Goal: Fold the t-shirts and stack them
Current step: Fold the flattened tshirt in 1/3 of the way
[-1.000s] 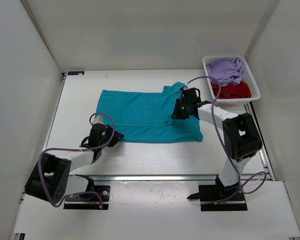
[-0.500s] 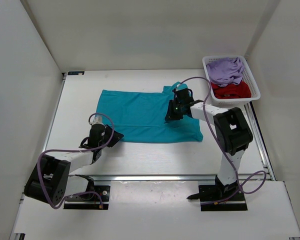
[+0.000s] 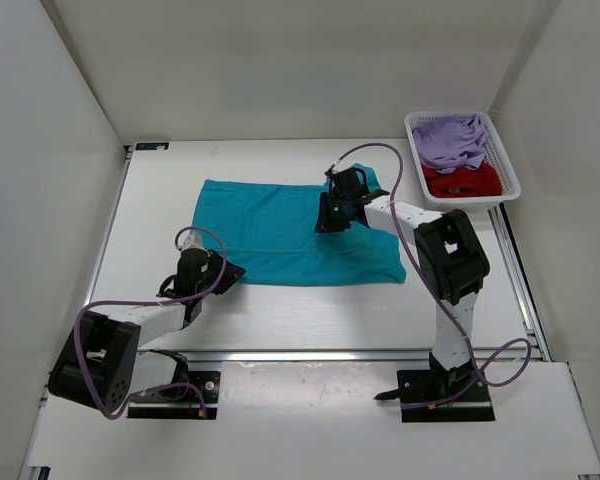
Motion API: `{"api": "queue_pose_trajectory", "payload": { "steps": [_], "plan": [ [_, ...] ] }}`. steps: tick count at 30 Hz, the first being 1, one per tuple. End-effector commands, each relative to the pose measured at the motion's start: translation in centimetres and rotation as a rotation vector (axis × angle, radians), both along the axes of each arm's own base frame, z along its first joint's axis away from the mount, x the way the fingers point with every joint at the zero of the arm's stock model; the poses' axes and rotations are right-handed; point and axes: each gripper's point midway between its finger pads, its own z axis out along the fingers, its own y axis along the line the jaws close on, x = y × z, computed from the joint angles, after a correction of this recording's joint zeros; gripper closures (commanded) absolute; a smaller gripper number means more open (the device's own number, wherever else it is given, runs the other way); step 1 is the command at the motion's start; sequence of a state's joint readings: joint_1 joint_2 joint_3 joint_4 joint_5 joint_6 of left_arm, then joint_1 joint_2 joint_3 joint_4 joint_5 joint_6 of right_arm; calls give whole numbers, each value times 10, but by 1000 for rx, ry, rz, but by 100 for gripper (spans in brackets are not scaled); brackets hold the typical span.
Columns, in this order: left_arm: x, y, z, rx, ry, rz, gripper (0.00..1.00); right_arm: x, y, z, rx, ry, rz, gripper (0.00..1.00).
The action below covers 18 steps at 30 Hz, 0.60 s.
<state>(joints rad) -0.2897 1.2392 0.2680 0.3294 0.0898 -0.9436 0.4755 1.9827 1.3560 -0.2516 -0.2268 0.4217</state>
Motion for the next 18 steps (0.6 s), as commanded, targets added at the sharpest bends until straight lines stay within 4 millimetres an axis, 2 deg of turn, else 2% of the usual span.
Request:
{"api": "queue_pose_trajectory", "payload": {
  "steps": [1, 5, 7, 8, 9, 10, 11, 12, 13, 14, 15, 17, 18],
  "plan": [
    [4, -1, 13, -18, -48, -3, 74, 9, 11, 9, -22, -31, 12, 86],
    [7, 0, 15, 8, -47, -6, 73, 6, 5, 16, -49, -49, -1, 69],
    [9, -2, 17, 25, -47, -17, 73, 2, -5, 29, -64, -79, -13, 68],
    [12, -3, 21, 35, -62, -20, 73, -1, -12, 29, -70, -89, -28, 67],
    [14, -4, 22, 42, -56, -25, 73, -2, -17, 42, -56, -121, -47, 67],
    [14, -6, 20, 49, -48, -29, 74, -9, -27, 46, -52, -129, -68, 68],
    [14, -8, 15, 55, -26, -42, 73, -16, -39, 36, -46, -114, -94, 69],
    [16, -12, 18, 67, -30, -59, 73, -18, -41, 51, -8, -156, -101, 72],
    [20, -17, 20, 81, -29, -74, 74, -28, -53, 46, 3, -143, -135, 74],
    [20, -25, 21, 116, -40, -102, 74, -40, -61, 31, 6, -116, -149, 78],
    [21, -34, 22, 157, -38, -140, 74, -41, -66, 37, 31, -141, -162, 81],
    [23, -44, 23, 223, -44, -181, 74, -64, -86, 10, 6, -80, -206, 85],
    [24, -49, 18, 228, -28, -195, 73, -64, -96, 12, 8, -93, -233, 89]
  ]
}}
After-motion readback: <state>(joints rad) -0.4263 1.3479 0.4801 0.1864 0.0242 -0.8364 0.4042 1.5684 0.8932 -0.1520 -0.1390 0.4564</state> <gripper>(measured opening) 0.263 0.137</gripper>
